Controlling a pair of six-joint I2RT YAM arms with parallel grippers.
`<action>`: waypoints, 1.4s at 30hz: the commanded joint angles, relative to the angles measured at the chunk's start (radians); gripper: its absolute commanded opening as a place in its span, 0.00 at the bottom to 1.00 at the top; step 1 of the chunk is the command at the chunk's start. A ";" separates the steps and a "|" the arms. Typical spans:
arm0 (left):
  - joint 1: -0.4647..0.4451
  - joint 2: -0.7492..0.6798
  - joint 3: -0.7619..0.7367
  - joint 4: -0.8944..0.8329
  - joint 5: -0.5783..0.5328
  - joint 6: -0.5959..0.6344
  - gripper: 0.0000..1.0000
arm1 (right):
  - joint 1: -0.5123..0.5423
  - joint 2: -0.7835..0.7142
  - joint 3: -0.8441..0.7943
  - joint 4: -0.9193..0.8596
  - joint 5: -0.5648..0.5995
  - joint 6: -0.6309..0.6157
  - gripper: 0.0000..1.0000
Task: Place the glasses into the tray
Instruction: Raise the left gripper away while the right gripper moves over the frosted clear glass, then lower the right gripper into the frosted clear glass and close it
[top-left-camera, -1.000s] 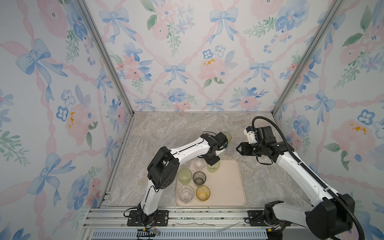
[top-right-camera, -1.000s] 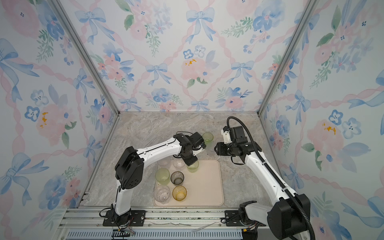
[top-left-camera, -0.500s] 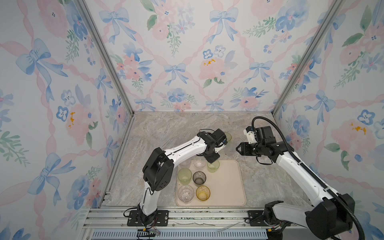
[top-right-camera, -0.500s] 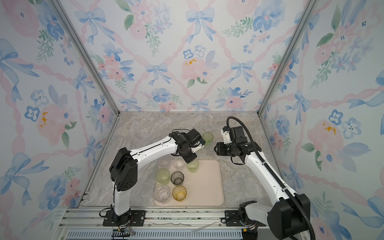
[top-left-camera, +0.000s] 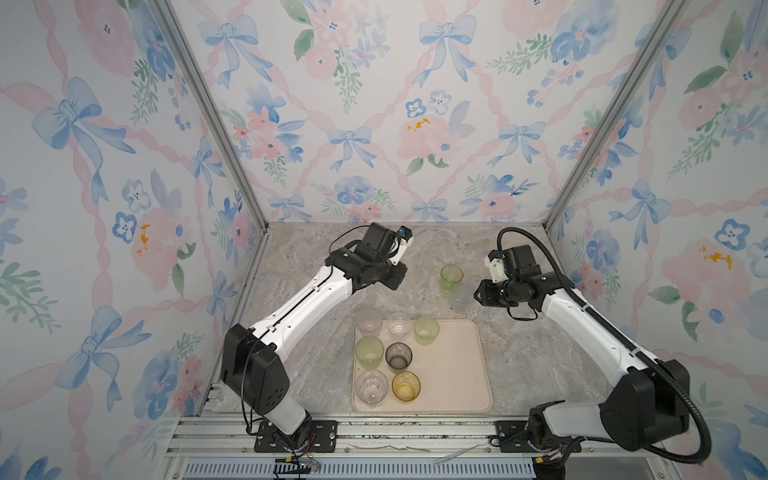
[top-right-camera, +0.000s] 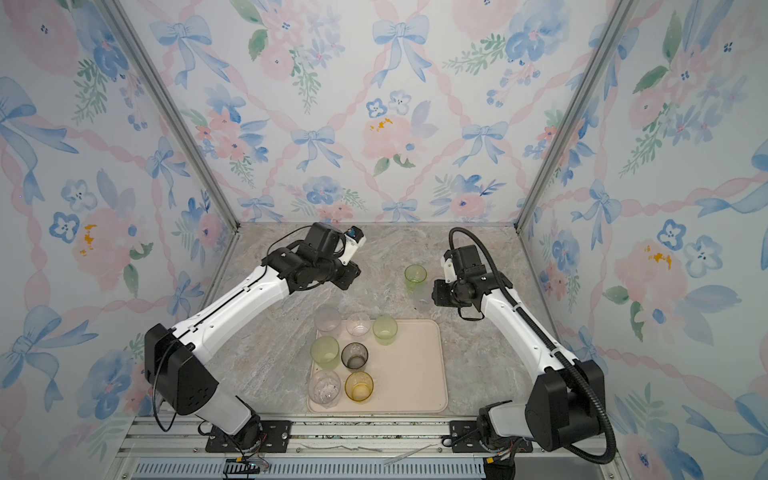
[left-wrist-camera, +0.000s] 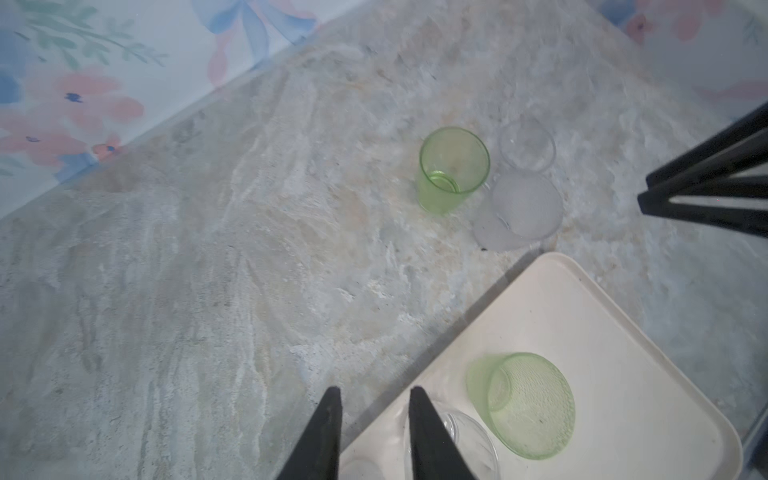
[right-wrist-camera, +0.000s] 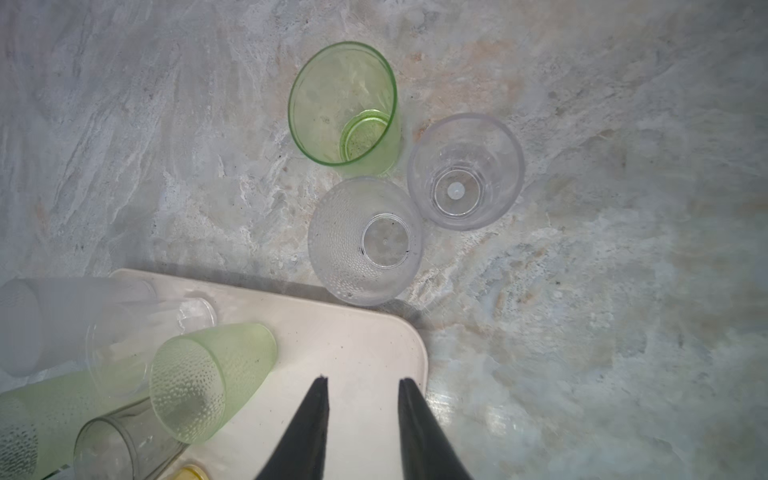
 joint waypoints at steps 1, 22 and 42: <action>0.010 -0.005 -0.070 0.164 0.008 -0.076 0.31 | 0.004 0.059 0.050 -0.028 0.037 0.019 0.29; 0.076 0.028 -0.119 0.198 0.049 -0.049 0.31 | 0.012 0.244 0.114 -0.024 0.096 0.050 0.26; 0.104 0.044 -0.128 0.202 0.068 -0.037 0.31 | 0.018 0.358 0.162 -0.005 0.084 0.052 0.18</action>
